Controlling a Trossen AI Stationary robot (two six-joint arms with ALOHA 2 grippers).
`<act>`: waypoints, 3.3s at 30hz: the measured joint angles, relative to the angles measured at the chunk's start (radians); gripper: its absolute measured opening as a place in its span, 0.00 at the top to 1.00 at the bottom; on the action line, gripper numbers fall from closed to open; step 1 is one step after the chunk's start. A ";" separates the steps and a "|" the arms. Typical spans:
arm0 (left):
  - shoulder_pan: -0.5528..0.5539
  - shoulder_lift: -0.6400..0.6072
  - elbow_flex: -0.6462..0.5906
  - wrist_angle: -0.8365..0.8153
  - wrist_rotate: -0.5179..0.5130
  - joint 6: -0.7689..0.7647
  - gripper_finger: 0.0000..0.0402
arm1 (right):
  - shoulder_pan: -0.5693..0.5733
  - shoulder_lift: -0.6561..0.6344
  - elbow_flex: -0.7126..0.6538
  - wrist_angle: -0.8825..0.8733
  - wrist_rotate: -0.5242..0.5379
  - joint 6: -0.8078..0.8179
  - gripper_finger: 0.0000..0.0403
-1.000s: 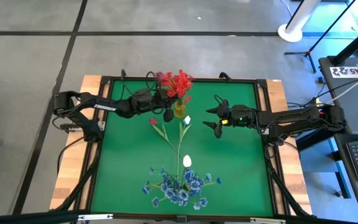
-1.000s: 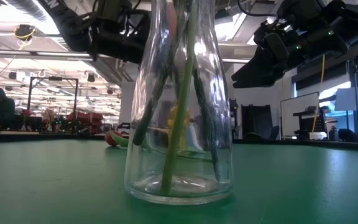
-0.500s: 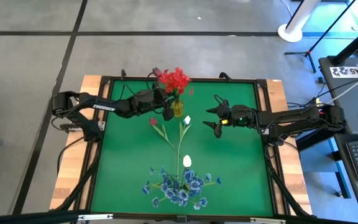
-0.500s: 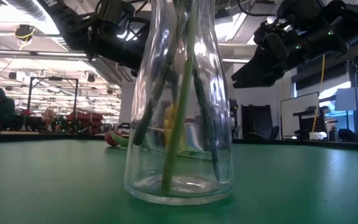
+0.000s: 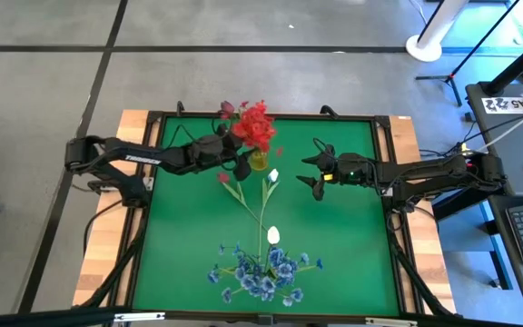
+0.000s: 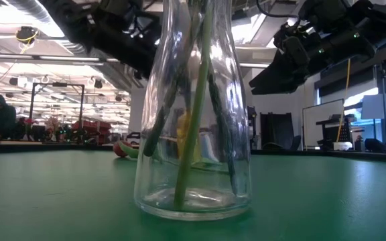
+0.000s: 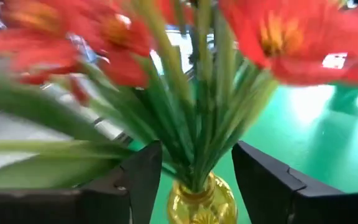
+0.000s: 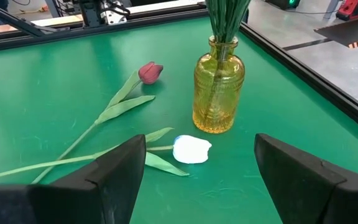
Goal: Sort flowers into vase by color
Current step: Put the red flowers into the yellow vase, then remove the red flowers from the yellow vase
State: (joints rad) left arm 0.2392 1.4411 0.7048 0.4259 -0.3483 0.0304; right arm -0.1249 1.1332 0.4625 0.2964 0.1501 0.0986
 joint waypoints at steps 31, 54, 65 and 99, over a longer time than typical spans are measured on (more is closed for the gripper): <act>-0.237 -0.349 0.001 -0.603 -0.035 -0.339 0.51 | 0.000 0.000 0.000 -0.106 -0.056 0.212 0.26; -0.167 -0.237 -0.072 -0.185 -0.027 -0.144 0.51 | 0.000 0.129 0.000 0.097 -0.064 0.312 0.26; -0.051 -0.026 -0.083 0.147 0.086 -0.142 0.51 | 0.000 0.129 0.000 0.099 -0.064 0.278 0.26; 0.014 0.130 0.101 0.270 0.071 -0.114 0.97 | 0.000 0.129 0.000 0.088 -0.063 0.121 0.26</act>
State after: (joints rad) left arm 0.2531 1.5715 0.8059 0.6964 -0.2778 -0.0834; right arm -0.1246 1.2621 0.4625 0.3847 0.0868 0.2192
